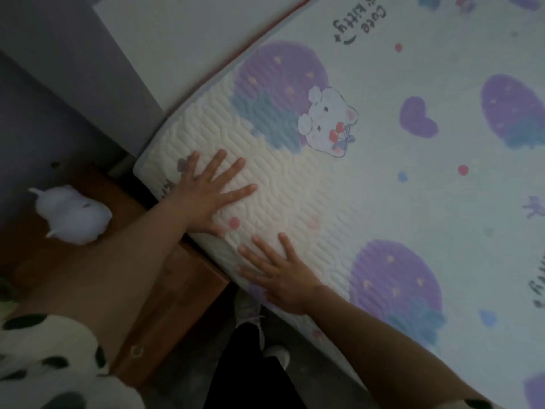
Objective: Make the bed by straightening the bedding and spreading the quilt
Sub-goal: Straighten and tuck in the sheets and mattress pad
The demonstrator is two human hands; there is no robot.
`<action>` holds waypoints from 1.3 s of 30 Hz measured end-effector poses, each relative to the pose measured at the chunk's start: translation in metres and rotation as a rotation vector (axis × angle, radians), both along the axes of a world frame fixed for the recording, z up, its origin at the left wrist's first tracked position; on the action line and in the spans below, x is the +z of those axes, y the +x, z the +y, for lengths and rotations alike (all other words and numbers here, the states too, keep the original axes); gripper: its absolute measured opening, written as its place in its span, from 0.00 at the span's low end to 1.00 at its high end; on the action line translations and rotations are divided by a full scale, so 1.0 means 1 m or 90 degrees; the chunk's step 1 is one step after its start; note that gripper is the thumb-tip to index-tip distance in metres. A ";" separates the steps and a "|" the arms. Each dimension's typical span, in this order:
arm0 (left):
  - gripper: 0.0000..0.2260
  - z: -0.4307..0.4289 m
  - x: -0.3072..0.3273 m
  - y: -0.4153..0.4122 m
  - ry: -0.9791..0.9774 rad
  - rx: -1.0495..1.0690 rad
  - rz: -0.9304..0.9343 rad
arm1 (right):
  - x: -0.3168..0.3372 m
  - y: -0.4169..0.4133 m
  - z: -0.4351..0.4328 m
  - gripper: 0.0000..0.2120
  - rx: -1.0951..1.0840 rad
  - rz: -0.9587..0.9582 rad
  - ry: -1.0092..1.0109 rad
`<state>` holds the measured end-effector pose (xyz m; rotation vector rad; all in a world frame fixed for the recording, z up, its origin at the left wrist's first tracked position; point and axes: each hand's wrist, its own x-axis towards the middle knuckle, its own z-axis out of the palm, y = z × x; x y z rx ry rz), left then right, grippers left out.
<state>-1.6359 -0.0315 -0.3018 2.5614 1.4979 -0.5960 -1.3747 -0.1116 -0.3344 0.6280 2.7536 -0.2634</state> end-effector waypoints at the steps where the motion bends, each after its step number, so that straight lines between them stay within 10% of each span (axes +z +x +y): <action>1: 0.54 -0.001 0.001 -0.001 0.008 0.006 0.003 | 0.002 0.003 0.000 0.39 0.015 0.005 0.007; 5: 0.55 -0.018 0.007 -0.003 0.057 0.109 -0.041 | 0.014 0.011 0.004 0.35 -0.030 0.013 0.018; 9: 0.49 -0.046 0.007 0.013 0.080 0.523 -0.245 | 0.021 0.017 0.004 0.34 -0.032 -0.026 0.014; 14: 0.37 -0.026 -0.017 0.031 0.011 1.253 -0.782 | 0.020 0.015 0.000 0.33 -0.034 -0.022 0.024; 18: 0.58 0.004 -0.152 -0.006 -0.104 1.381 -1.119 | 0.015 0.017 0.009 0.34 0.001 0.010 0.031; 22: 0.49 0.014 -0.081 0.018 -0.102 1.287 -1.147 | 0.008 0.020 0.023 0.34 0.054 0.015 0.043; 32: 0.66 0.016 -0.104 -0.003 -0.073 1.351 -1.073 | 0.009 0.019 0.028 0.37 0.057 0.025 0.012; 39: 0.37 0.003 0.005 0.065 0.077 1.181 -0.583 | 0.032 0.045 0.018 0.36 -0.039 0.016 -0.017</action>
